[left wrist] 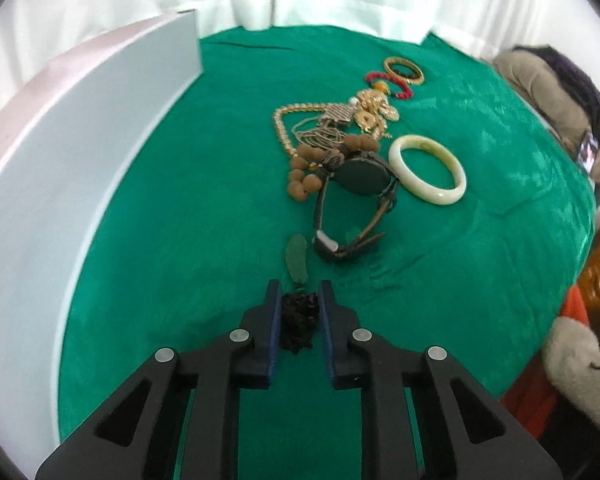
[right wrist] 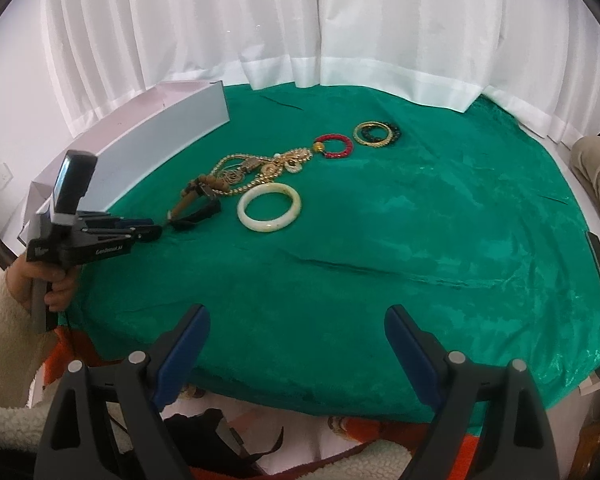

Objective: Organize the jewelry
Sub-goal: 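Grasp the black beaded strand with left tool while right tool grasps brown bead bracelet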

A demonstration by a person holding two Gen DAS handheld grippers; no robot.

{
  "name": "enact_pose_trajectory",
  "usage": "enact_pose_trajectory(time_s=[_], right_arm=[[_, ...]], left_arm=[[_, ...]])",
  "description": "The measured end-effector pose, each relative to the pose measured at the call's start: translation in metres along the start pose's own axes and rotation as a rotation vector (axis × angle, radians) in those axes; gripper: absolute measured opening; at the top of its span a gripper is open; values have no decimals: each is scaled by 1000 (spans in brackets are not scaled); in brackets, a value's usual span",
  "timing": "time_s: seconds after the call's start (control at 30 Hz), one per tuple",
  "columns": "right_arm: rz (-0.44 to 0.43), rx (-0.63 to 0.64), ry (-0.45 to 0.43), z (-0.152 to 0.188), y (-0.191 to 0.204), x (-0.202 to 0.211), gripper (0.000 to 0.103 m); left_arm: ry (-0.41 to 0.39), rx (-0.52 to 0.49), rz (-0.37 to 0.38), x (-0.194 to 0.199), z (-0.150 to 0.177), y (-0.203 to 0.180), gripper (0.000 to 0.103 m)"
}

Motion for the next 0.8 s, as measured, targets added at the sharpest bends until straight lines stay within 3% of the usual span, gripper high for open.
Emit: enact_pose_trajectory(time_s=[0.2,0.4,0.47,0.57,0.63,0.73,0.8], right_arm=[[-49,-11,-48,-14,-2,2,91],[-203,49,-22,-63,27,-37,91],[-270,94,2,-82,45,-57,91],[-371,144,95,-111,75,-95,91],[-423,133,198,-130,90,-125,90],[-436,-42,449,-142,95,-175,90],[-470,-128,509,-143,98,-191,90]], left_arm=[[-93,146,-13,34,15,20,15],[-64,141,-37,28,29,27,17],[-54,155,-35,24,33,29,23],[-54,171,-22,23,37,31,41],[-51,160,-29,21,39,29,44],[-50,134,-39,20,40,25,45],[-44,124,-38,17,40,23,45]])
Point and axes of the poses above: each gripper's, at about its wrist camera, not at the fingertips, and x roughly against the way its jaws point, y to its left, z to its underside, the point moved 1 cm from there along -x, roughly the way its jaws point, and after that the axes turned 11 degrees about z, right-handed, at the moved point
